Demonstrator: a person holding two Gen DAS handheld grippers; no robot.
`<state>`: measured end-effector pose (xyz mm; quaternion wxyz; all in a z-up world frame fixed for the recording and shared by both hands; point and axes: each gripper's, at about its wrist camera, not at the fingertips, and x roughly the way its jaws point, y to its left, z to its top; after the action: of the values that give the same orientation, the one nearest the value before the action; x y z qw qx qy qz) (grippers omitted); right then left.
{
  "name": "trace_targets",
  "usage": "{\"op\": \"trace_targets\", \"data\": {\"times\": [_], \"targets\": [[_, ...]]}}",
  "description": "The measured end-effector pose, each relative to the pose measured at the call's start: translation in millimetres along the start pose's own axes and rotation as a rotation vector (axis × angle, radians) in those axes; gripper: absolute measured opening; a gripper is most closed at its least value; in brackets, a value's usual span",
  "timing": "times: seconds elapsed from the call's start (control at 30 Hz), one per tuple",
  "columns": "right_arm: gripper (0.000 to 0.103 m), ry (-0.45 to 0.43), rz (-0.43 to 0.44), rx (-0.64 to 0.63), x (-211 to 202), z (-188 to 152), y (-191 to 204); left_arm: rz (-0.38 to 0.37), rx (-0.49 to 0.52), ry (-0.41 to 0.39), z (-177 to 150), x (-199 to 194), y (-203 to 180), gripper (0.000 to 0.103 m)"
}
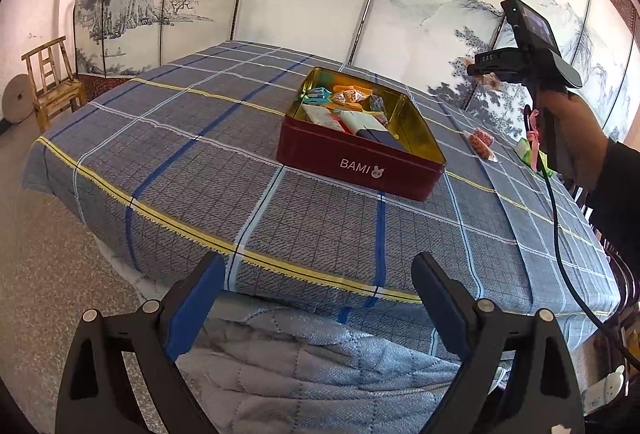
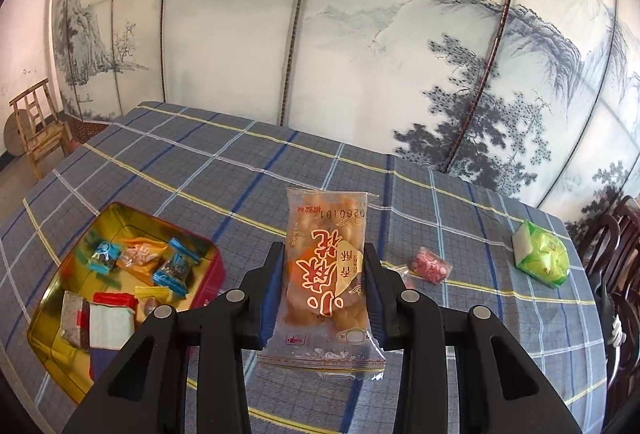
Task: Organize snacks
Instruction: 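Carry the cake bag with the right gripper over the tin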
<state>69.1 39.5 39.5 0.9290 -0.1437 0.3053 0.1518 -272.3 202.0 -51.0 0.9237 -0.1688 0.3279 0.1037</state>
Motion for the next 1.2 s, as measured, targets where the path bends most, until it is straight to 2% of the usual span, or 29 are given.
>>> {"op": "trace_targets", "data": {"times": [0.5,0.8,1.2], "targets": [[0.038,0.036,0.112,-0.045,16,-5,83,0.047,-0.080,0.014,-10,-5,32,0.092],[0.038,0.057,0.169,-0.065,28,-2,122,0.070,-0.086,0.036,-15,-1,39,0.092],[0.038,0.160,0.232,-0.102,61,-10,165,0.086,-0.105,0.080,-19,14,49,0.092]]}}
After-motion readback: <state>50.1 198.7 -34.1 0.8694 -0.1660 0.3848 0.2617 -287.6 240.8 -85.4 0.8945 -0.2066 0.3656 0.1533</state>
